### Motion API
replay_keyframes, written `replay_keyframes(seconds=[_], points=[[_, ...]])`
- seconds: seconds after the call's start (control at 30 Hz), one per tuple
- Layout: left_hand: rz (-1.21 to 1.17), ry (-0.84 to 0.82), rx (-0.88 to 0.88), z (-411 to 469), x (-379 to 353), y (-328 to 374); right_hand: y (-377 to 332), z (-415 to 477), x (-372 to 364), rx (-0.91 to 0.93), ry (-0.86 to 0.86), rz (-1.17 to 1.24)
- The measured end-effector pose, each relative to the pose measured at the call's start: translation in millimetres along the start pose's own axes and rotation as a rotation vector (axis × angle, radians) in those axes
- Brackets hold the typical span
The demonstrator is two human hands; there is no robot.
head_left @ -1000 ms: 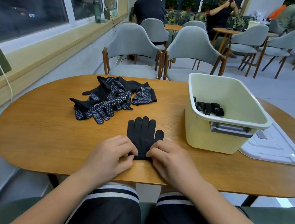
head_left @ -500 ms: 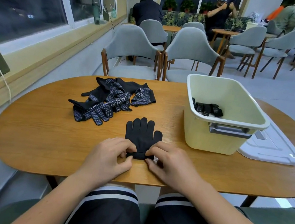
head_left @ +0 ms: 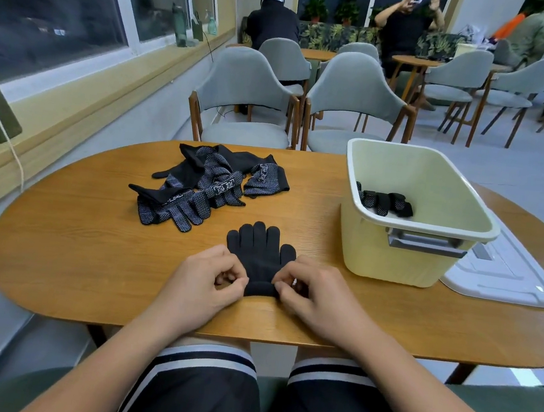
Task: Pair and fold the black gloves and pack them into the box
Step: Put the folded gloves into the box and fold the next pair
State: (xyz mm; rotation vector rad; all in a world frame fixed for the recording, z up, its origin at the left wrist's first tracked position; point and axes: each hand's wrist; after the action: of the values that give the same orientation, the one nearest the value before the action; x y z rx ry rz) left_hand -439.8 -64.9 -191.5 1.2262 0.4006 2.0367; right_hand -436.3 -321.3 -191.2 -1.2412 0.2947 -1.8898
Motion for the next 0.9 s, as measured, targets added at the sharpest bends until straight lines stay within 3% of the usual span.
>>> replay_keyframes(seconds=[0.1,0.27,0.47,0.9], points=[[0.006,0.050,-0.030,0,0,1,1,0,-4,-0.005,0.025,-0.065],[0.087,0.070,-0.237,-6,1,4,-3,-2,-8,0.058,0.082,-0.156],[0.097,0.064,-0.288,-8,2,5,-2,-9,-3,0.255,0.070,-0.168],[0.104,0.070,-0.296,-9,2,3,-1,-9,-7,0.218,0.064,-0.186]])
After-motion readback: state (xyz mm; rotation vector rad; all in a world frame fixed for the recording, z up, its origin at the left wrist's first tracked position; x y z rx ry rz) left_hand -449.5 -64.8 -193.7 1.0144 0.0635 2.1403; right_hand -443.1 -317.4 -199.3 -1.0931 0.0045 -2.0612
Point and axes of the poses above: each hand's wrist, its own z-axis towards the middle knuckle, its own x-axis out of the back of the hand, y = z × x, and after that the axes turned 15 degrees about y, right-handed
